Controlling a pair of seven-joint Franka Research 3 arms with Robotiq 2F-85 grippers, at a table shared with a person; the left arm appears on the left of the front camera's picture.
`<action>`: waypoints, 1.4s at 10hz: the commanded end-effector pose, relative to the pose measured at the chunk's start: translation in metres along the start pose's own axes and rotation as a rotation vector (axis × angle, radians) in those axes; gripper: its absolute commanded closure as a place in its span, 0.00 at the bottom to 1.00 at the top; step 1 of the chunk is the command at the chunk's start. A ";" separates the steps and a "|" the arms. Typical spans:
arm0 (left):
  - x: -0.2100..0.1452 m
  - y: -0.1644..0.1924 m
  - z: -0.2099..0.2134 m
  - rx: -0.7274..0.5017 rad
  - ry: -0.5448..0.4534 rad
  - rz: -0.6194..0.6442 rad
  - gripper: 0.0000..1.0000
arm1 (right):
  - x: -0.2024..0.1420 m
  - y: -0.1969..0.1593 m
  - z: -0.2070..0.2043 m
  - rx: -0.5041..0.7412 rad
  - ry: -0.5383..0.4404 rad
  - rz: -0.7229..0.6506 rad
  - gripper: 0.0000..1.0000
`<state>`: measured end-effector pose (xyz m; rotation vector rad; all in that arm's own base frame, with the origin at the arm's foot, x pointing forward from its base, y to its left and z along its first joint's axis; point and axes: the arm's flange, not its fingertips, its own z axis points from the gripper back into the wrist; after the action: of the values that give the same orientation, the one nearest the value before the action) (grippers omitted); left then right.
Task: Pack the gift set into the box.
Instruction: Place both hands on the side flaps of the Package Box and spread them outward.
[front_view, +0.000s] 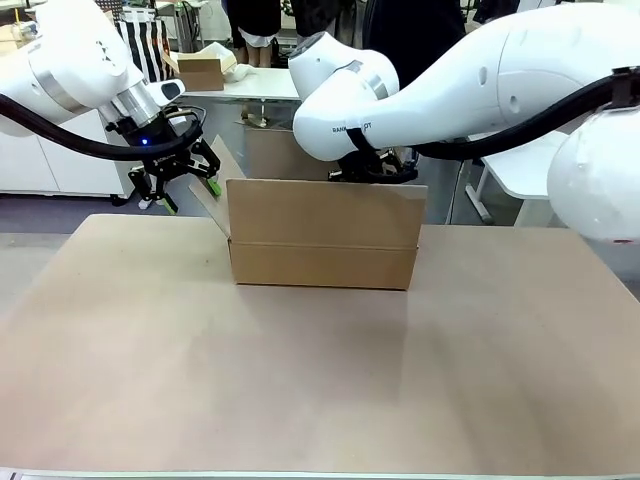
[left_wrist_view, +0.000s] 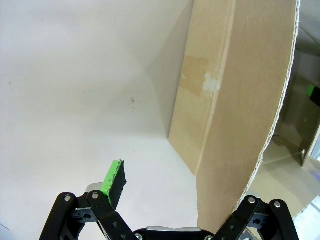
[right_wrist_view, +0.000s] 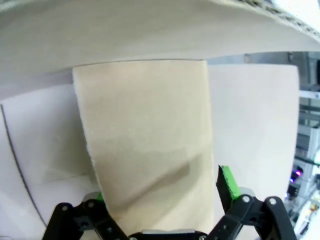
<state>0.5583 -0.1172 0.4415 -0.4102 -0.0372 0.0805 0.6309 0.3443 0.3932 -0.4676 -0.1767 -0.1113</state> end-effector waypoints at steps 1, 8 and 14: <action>0.000 -0.001 0.002 0.015 -0.002 0.011 0.00 | -0.007 -0.026 -0.001 -0.026 0.000 -0.024 0.00; 0.000 -0.001 0.002 0.015 -0.002 0.011 0.00 | -0.013 -0.089 0.003 0.084 0.052 -0.029 0.00; 0.000 -0.001 0.002 0.015 -0.002 0.011 0.00 | -0.038 -0.159 -0.002 0.220 0.063 -0.053 0.00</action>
<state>0.5583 -0.1174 0.4417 -0.4102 -0.0375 0.0800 0.5858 0.2225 0.4617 -0.2990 -0.1413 -0.1781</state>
